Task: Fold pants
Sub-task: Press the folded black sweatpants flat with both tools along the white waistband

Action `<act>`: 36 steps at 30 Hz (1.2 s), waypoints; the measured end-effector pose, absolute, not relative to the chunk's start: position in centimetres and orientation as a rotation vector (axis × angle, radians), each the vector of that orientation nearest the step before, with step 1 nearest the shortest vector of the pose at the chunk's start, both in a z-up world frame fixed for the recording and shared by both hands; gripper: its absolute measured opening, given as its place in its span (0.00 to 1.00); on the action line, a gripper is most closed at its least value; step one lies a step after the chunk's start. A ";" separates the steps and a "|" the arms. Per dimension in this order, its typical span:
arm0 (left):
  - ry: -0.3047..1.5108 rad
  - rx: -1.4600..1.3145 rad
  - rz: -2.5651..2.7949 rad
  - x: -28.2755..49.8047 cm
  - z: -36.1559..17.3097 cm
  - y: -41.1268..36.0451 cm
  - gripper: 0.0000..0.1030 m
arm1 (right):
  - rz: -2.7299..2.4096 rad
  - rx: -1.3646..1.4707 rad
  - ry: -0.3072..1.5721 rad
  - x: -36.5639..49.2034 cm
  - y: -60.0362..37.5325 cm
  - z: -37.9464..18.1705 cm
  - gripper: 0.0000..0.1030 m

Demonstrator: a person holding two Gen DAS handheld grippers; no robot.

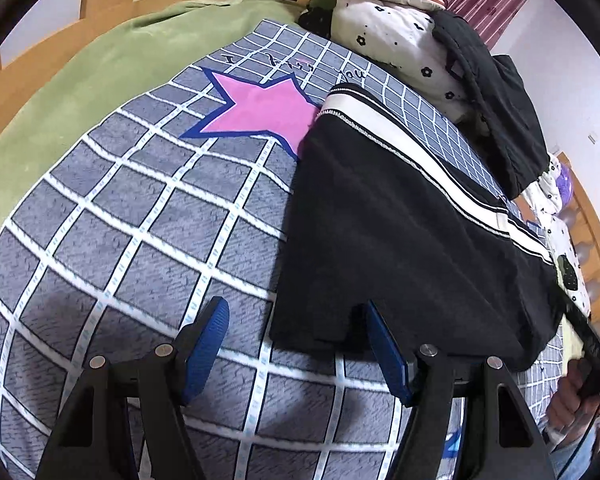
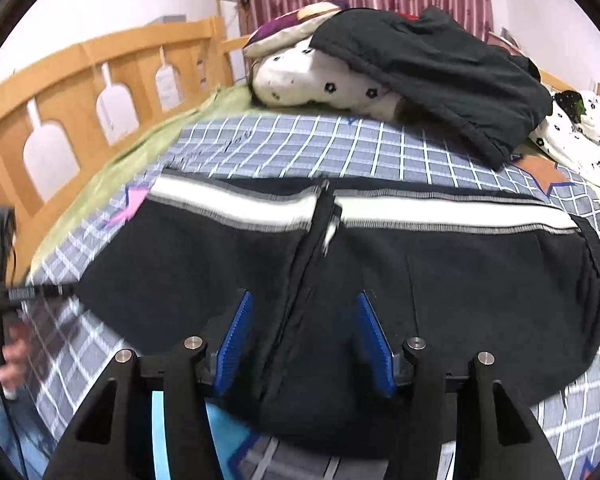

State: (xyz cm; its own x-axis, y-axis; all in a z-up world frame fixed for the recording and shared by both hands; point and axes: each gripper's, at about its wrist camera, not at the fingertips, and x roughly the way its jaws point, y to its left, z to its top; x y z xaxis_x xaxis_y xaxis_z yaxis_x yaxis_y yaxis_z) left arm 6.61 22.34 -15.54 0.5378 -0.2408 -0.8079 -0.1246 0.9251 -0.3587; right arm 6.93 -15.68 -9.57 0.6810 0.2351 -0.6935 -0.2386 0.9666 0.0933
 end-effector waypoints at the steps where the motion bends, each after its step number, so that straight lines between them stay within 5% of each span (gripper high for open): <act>1: 1.012 -0.378 -0.065 6.8 -15.5 22.1 0.65 | 0.268 -0.003 0.788 8.2 -15.6 -9.6 0.52; 8: 1.014 -0.242 -0.058 7.5 -16.1 20.8 0.67 | 0.305 -0.012 0.850 15.5 -13.5 -11.6 0.52; 9: 1.012 -0.236 -0.062 7.5 -16.2 20.7 0.68 | 0.299 -0.027 0.868 16.6 -13.1 -12.2 0.49; 13: 1.011 -0.214 -0.079 7.6 -16.2 20.8 0.69 | 0.299 -0.100 0.859 18.4 -12.0 -13.2 0.12; 17: 1.012 -0.186 -0.081 7.8 -16.2 20.5 0.70 | 0.322 0.113 0.800 19.5 -15.8 -11.7 0.11; 21: 1.015 -0.197 -0.100 8.1 -16.0 20.7 0.70 | 0.282 0.016 0.871 19.9 -14.6 -13.7 0.14; 23: 1.013 -0.228 -0.102 8.2 -15.9 21.1 0.70 | 0.269 -0.037 0.854 19.0 -14.0 -12.9 0.21; 25: 1.017 -0.246 -0.099 8.3 -15.8 21.2 0.69 | 0.240 -0.028 0.849 17.9 -14.5 -11.7 0.39; 29: 1.018 -0.243 -0.084 8.3 -15.9 20.9 0.70 | 0.238 0.008 0.807 14.6 -16.5 -9.1 0.52; 36: 0.983 -0.241 -0.057 7.8 -16.0 20.7 0.71 | 0.169 -0.083 0.768 9.5 -19.4 -9.8 0.53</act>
